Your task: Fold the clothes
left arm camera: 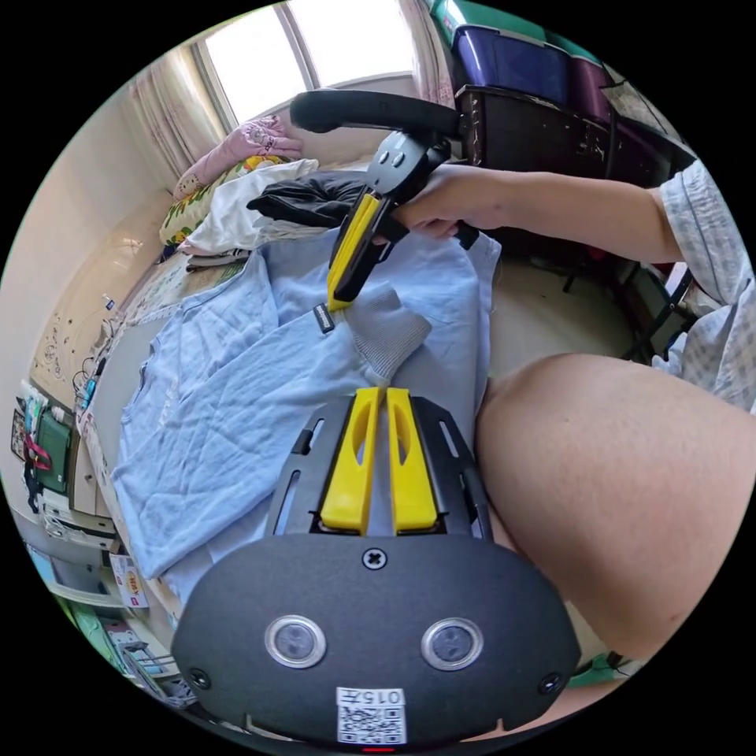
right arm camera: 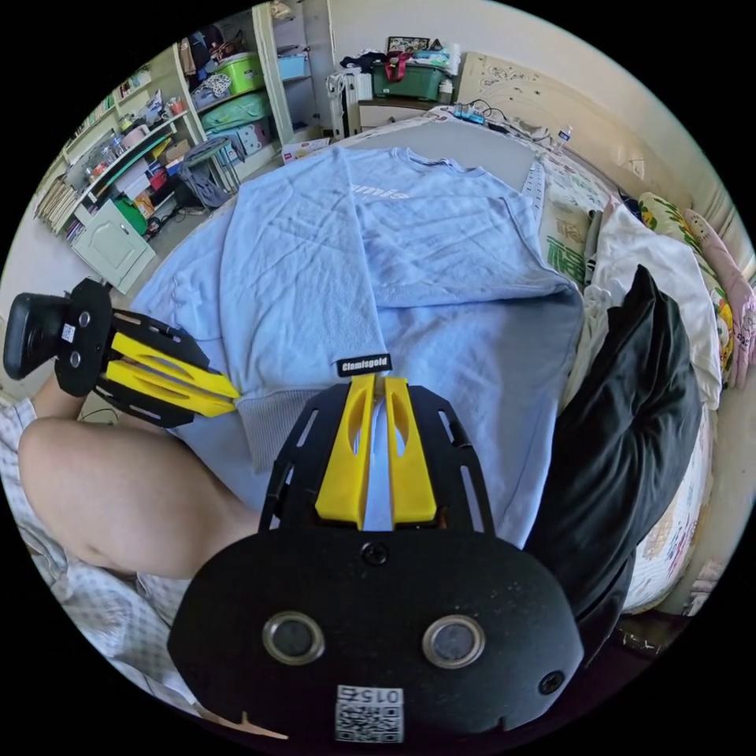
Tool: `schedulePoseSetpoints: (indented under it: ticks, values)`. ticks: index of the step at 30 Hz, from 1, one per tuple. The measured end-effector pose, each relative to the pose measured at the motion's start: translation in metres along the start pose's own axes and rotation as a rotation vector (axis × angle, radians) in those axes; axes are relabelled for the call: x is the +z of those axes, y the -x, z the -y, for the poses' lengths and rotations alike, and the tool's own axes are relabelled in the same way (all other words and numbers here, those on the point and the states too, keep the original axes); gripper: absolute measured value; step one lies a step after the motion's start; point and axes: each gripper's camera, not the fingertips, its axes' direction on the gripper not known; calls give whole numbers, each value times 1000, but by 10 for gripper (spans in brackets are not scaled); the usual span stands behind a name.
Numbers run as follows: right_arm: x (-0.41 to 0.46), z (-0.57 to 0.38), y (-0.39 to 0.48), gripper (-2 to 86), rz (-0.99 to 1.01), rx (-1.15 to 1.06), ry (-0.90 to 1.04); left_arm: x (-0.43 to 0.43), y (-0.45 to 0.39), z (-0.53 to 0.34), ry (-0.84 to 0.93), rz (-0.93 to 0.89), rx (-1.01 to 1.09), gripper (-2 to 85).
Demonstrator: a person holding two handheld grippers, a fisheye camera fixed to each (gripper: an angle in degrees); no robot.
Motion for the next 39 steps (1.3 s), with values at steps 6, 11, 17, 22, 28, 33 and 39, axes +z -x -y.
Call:
schedulePoseSetpoints:
  ticks: [6, 11, 17, 22, 28, 33, 39]
  values:
    - [7, 4, 29, 21, -85, -71, 37, -4, 15, 7, 6, -54, -29, 6]
    - [-7, -6, 19, 31, -112, -107, -22, -26, 58, -7, -106, -136, -141, 21]
    - [-38, 22, -61, 51, -194, 45, -267, -74, 209, -64, -208, 31, -527, 84]
    - [15, 125, -125, 104, -61, 129, -236, -79, 333, -79, -196, 198, -791, 106]
    - [101, 210, -183, 122, 42, 258, -190, -43, 435, -93, -180, 207, -1069, 117]
    - [160, 226, -216, 129, -29, 366, -168, -19, 475, -109, -79, 157, -1152, 110]
    - [211, 233, -223, 82, 81, 379, -92, -24, 487, -115, -116, 34, -1125, 59]
